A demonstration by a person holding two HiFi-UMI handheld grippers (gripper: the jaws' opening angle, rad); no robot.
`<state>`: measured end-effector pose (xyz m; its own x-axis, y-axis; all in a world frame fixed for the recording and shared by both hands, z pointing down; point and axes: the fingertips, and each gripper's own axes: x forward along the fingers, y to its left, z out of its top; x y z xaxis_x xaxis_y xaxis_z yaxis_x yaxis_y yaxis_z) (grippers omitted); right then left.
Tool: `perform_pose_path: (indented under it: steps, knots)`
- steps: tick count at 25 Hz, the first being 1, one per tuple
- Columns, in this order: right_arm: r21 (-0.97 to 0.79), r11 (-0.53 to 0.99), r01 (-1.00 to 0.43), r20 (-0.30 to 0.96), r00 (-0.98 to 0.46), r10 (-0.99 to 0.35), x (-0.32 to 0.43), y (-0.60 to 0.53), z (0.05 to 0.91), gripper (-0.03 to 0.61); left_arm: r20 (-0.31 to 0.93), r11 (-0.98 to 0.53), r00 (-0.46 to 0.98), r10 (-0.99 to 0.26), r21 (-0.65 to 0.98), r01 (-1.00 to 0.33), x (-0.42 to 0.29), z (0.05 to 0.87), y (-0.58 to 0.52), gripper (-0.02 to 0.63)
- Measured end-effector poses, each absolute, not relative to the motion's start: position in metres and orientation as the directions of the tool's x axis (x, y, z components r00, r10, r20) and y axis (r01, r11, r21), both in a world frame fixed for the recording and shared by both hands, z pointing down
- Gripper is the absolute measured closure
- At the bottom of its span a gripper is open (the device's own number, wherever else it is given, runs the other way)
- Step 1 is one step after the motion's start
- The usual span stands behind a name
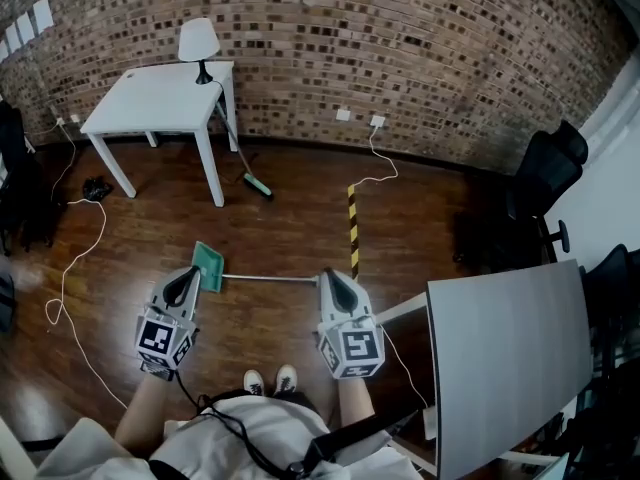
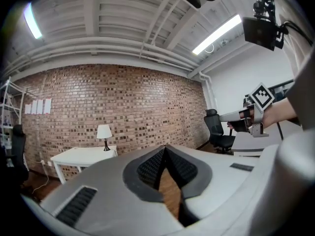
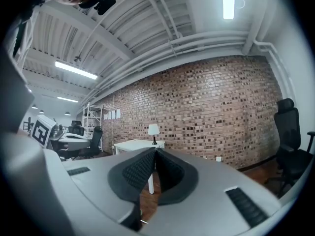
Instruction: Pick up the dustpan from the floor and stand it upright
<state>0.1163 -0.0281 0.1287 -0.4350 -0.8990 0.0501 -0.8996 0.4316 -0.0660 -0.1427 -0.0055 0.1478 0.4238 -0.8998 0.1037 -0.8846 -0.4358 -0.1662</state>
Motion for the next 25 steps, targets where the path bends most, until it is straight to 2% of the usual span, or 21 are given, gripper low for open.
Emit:
perform_pose_path:
  steps: [4, 7, 12, 13, 16, 21, 25]
  knots:
    - [-0.131, 0.398, -0.908, 0.028, -0.405, -0.914, 0.117, -0.038, 0.139, 0.565, 0.104, -0.48, 0.469, -0.877, -0.171, -0.86, -0.15, 0.161, -0.014, 0.596]
    - [-0.149, 0.382, -0.912, 0.068, -0.395, -0.916, 0.118, -0.049, 0.162, 0.565, 0.126, -0.5, 0.485, -0.865, -0.149, -0.853, -0.155, 0.178, -0.027, 0.594]
    - [-0.159, 0.325, -0.932, 0.177, -0.351, -0.92, 0.138, -0.081, 0.223, 0.561, 0.244, -0.587, 0.551, -0.798, -0.104, -0.803, -0.141, 0.235, -0.066, 0.588]
    - [-0.157, 0.321, -0.934, 0.211, -0.349, -0.913, 0.144, -0.089, 0.242, 0.556, 0.271, -0.6, 0.559, -0.783, -0.096, -0.794, -0.136, 0.251, -0.076, 0.586]
    - [-0.173, 0.319, -0.932, 0.31, -0.359, -0.88, 0.161, -0.113, 0.307, 0.445, 0.356, -0.616, 0.557, -0.751, -0.071, -0.785, -0.129, 0.306, -0.101, 0.551]
    - [-0.282, 0.239, -0.929, 0.392, -0.339, -0.855, 0.186, -0.177, 0.409, 0.426, 0.454, -0.636, 0.532, -0.715, -0.103, -0.765, -0.131, 0.393, -0.159, 0.521]
    - [-0.375, 0.221, -0.9, 0.445, -0.384, -0.809, 0.183, -0.221, 0.536, 0.407, 0.525, -0.686, 0.537, -0.661, -0.134, -0.715, -0.123, 0.505, -0.205, 0.484]
